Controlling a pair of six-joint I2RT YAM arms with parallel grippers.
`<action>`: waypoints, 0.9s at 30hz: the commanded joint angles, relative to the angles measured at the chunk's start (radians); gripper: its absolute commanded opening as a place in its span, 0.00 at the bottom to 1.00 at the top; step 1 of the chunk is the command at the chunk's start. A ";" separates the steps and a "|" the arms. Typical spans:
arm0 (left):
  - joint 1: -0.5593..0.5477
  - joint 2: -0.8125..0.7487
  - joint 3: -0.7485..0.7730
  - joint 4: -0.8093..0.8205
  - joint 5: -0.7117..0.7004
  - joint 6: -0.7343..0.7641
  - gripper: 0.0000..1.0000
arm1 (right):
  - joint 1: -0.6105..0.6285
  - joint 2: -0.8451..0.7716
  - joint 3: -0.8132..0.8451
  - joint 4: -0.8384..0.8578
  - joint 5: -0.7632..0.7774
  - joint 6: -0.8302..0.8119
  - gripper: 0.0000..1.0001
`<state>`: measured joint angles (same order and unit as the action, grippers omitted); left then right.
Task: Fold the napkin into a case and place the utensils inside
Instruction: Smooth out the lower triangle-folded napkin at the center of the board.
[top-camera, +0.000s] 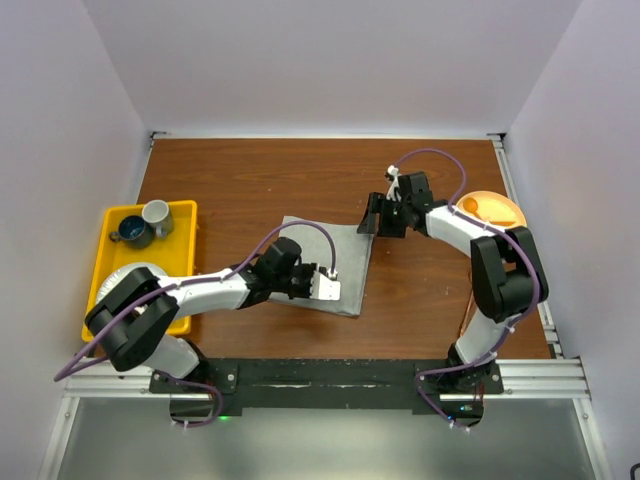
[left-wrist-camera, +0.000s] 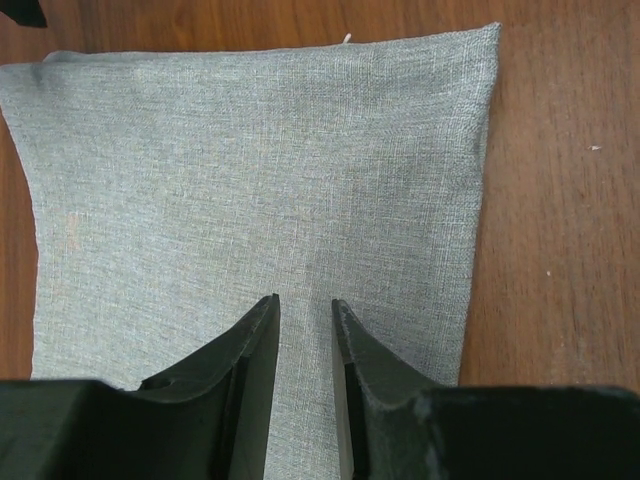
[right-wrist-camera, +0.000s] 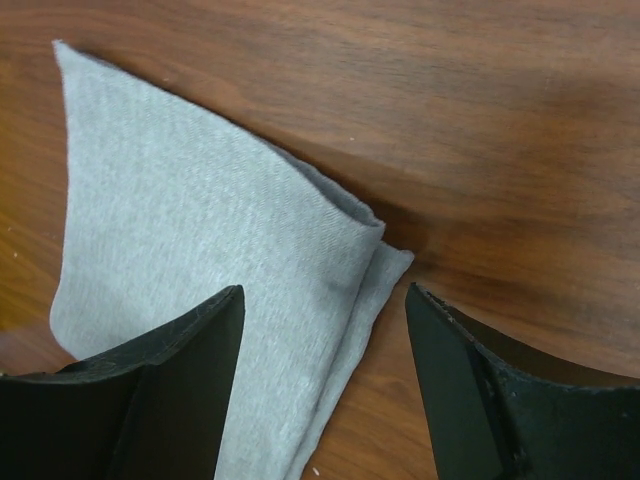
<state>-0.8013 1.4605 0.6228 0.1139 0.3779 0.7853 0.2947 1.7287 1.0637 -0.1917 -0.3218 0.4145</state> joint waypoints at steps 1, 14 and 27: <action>-0.010 0.004 0.034 0.018 0.067 -0.003 0.35 | -0.012 0.035 0.055 0.029 0.024 0.064 0.67; -0.168 0.049 0.100 0.010 0.107 -0.072 0.52 | -0.069 0.103 0.010 0.055 -0.089 0.179 0.65; -0.203 0.155 0.126 0.041 0.081 -0.051 0.51 | -0.069 0.140 0.015 0.084 -0.115 0.225 0.57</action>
<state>-0.9966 1.6001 0.7162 0.1097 0.4526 0.7334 0.2230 1.8496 1.0710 -0.1432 -0.4152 0.6182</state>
